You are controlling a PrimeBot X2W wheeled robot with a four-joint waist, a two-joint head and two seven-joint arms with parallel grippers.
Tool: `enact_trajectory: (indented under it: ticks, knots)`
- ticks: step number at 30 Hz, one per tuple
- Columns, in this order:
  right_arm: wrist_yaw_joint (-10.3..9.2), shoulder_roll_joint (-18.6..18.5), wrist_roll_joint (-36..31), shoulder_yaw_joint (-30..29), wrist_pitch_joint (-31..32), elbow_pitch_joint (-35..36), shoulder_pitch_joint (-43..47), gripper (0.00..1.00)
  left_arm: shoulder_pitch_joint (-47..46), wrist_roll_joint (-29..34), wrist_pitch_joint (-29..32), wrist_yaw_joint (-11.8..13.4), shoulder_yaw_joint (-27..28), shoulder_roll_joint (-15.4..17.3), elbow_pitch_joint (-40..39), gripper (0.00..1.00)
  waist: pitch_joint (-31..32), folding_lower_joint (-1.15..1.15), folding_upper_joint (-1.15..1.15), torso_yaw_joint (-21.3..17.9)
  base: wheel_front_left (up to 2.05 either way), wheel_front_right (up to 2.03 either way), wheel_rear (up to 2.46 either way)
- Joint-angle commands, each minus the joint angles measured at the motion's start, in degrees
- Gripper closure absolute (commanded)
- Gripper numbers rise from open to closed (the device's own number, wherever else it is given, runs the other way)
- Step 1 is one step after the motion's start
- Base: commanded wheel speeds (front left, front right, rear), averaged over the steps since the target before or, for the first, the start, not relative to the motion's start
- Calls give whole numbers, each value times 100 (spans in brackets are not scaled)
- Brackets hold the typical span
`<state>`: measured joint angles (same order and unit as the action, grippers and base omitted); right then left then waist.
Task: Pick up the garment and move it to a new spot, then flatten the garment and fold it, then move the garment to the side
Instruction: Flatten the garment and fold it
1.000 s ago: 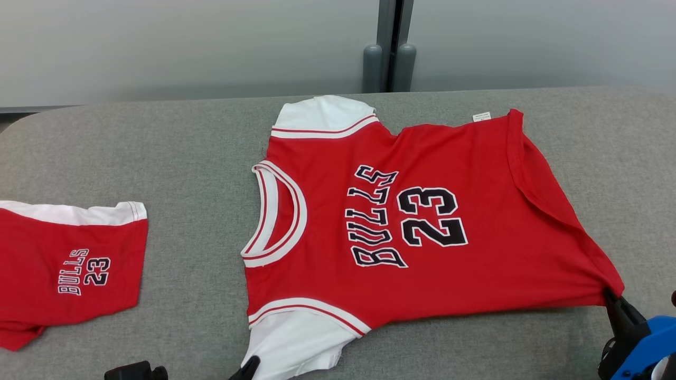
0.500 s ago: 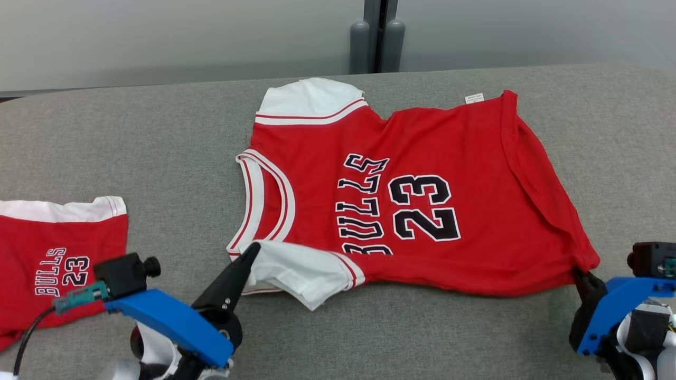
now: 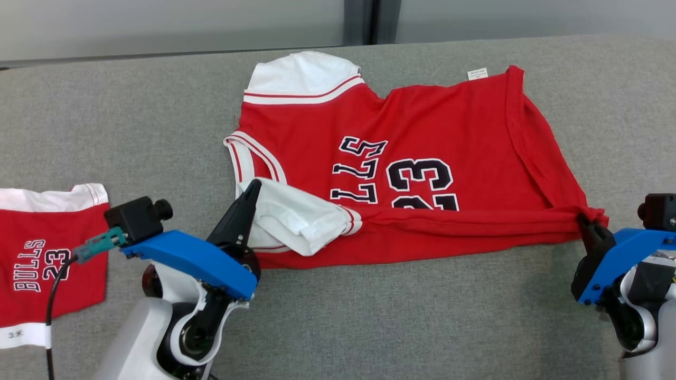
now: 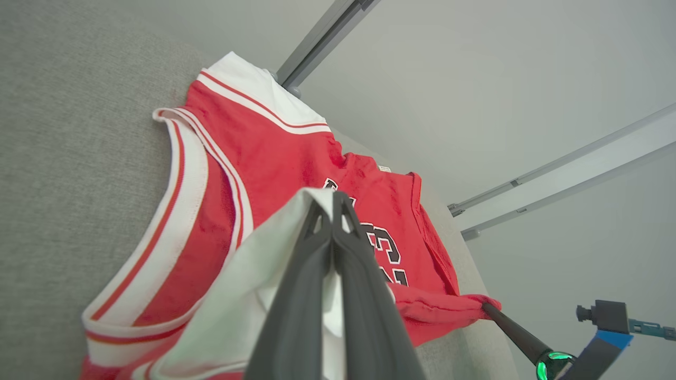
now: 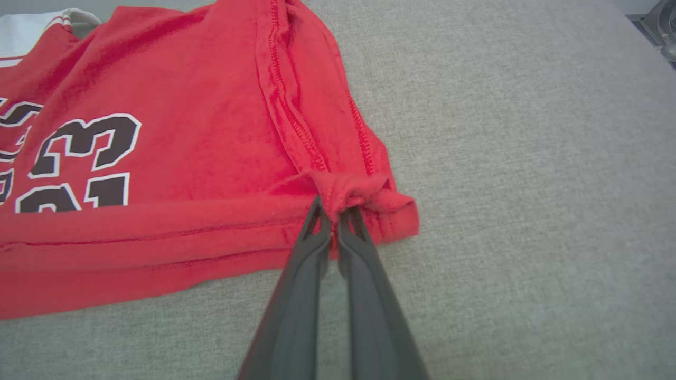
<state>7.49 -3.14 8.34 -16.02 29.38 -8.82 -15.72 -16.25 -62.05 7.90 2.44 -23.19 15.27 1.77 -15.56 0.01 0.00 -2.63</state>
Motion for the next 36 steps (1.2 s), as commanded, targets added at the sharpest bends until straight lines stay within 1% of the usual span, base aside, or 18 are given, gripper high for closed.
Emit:
enact_trajectory:
  ticks: [1,7,13,14,15,16,17,18,23,26,31,36]
  knots:
    - [1,-39,-37,-24,-63,-49,-98,100,-174,44,-85,-58,-8,-56,98,100,-47,-1,0,15,0,0,0]
    - [1,-33,-42,-84,-265,-307,-184,100,-520,211,-318,-220,-81,-235,639,100,-150,-1,0,20,0,0,0]
    - [1,-20,-8,-66,-478,-475,-262,100,-823,352,-520,-309,-74,-302,1077,100,-164,-1,0,-28,0,0,0]
    - [1,-19,-5,-53,-507,-500,-282,71,-868,386,-564,-302,-71,-316,1157,100,-160,-1,0,-32,0,0,0]
    - [1,-21,7,-21,-564,-511,-298,52,-908,425,-586,-314,-91,-320,1234,100,-153,-1,0,-34,0,0,0]
    - [1,-30,36,5,-618,-514,-316,0,-928,442,-605,-331,-108,-336,1305,78,-147,-1,0,-34,0,0,0]
    - [1,-40,48,16,-699,-513,-326,0,-952,476,-670,-353,-104,-352,1363,53,-137,-1,0,-33,0,0,0]
    - [1,-59,67,31,-775,-513,-322,0,-981,508,-749,-375,-100,-362,1409,1,-123,-1,0,-31,0,0,0]
    - [1,-86,204,-1,-1284,-389,-284,0,-951,756,-1274,-545,-140,-385,1575,0,-33,-1,0,12,0,0,0]
    - [1,-95,288,-38,-1626,-274,-149,0,-783,878,-1605,-591,-111,-384,1656,0,41,-1,0,44,0,0,0]
    - [1,-49,357,-266,-1897,-30,233,0,-401,1208,-1932,-488,-238,-248,1727,0,174,-1,0,111,0,0,0]
    - [1,1,331,-412,-1930,22,641,0,-17,1615,-1913,-224,-492,-12,1893,0,270,-1,0,115,0,0,0]
